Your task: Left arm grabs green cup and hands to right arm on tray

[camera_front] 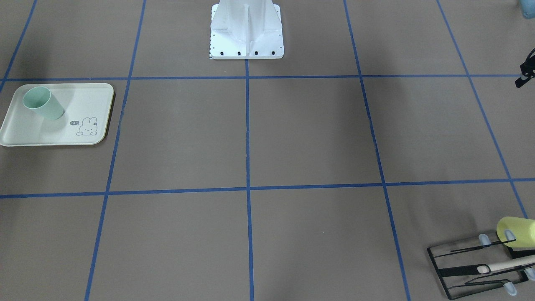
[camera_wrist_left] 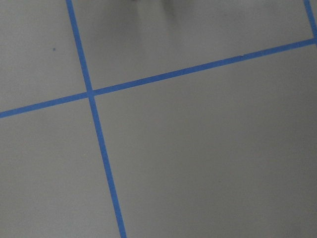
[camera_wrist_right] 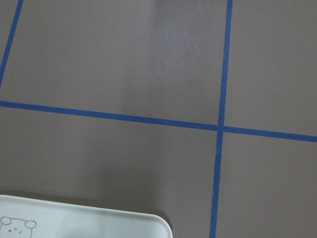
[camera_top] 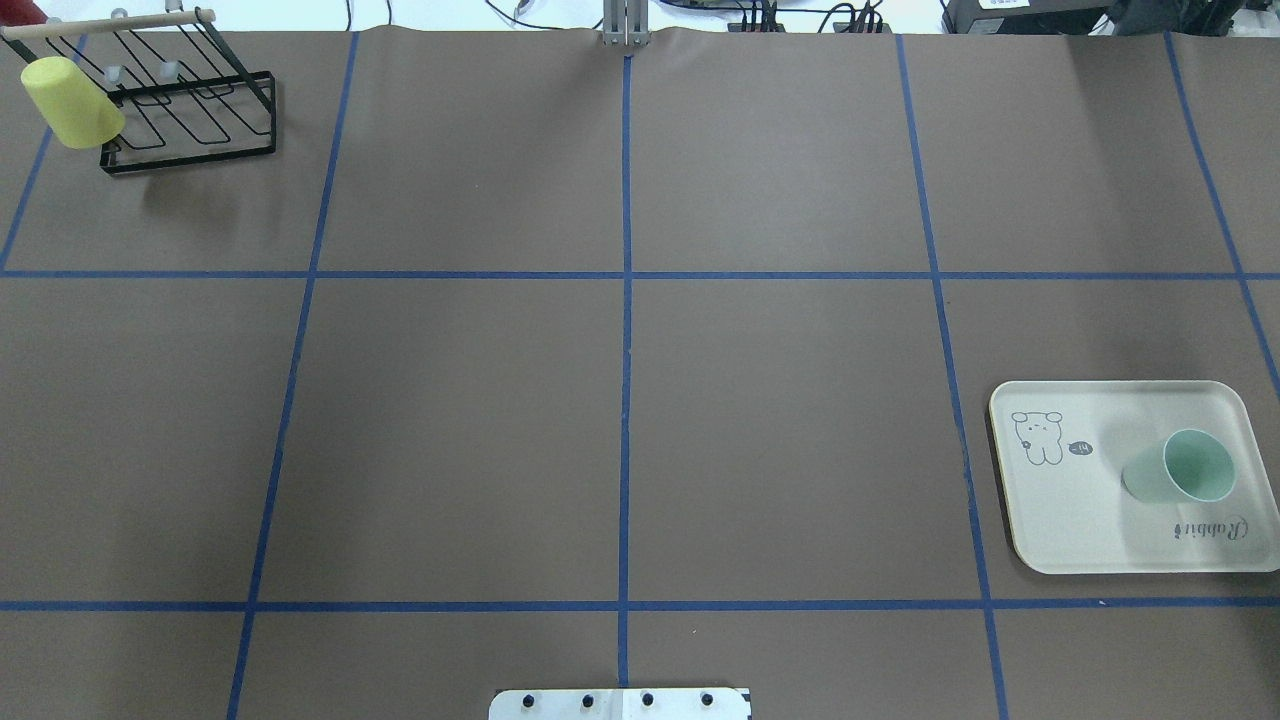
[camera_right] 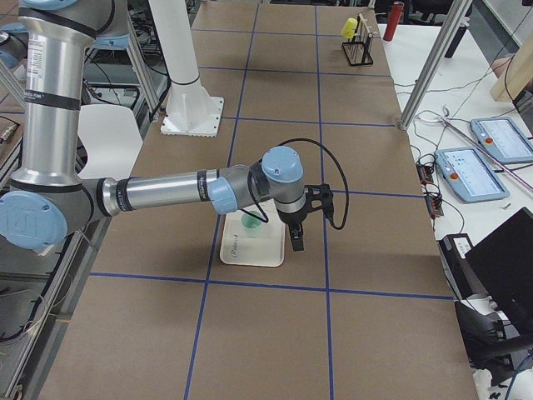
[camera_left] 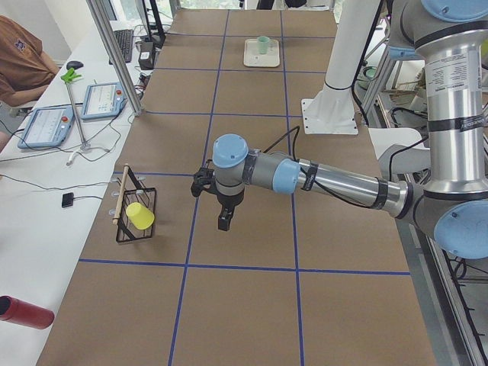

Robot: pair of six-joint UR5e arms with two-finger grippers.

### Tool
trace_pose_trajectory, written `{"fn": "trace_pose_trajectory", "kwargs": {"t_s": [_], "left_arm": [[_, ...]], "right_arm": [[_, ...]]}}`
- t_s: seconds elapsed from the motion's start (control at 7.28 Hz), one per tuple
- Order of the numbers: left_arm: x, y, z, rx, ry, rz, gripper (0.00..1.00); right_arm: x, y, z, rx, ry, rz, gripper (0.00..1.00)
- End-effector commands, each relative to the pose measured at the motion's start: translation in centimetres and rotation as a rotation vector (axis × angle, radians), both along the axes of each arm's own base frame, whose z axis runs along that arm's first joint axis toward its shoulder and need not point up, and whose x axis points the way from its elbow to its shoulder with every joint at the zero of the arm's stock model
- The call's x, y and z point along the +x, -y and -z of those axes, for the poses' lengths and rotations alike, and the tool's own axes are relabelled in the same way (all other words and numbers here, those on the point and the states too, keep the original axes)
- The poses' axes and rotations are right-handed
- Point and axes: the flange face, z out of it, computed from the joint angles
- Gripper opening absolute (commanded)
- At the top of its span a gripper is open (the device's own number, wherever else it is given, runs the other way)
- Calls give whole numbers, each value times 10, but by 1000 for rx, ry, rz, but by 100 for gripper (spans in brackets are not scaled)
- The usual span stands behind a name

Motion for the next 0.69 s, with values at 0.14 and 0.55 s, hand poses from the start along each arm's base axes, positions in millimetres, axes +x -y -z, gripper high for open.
{"fn": "trace_pose_trajectory", "kwargs": {"t_s": [0.14,0.55], "left_arm": [[-17,-20,-12,-28,-5,30,100],[-17,-19,3,-8,-7,41,100]], "right_arm": [[-2,0,0,2,-3,5,100],[4,-2,-6,23,-21,21,100]]}}
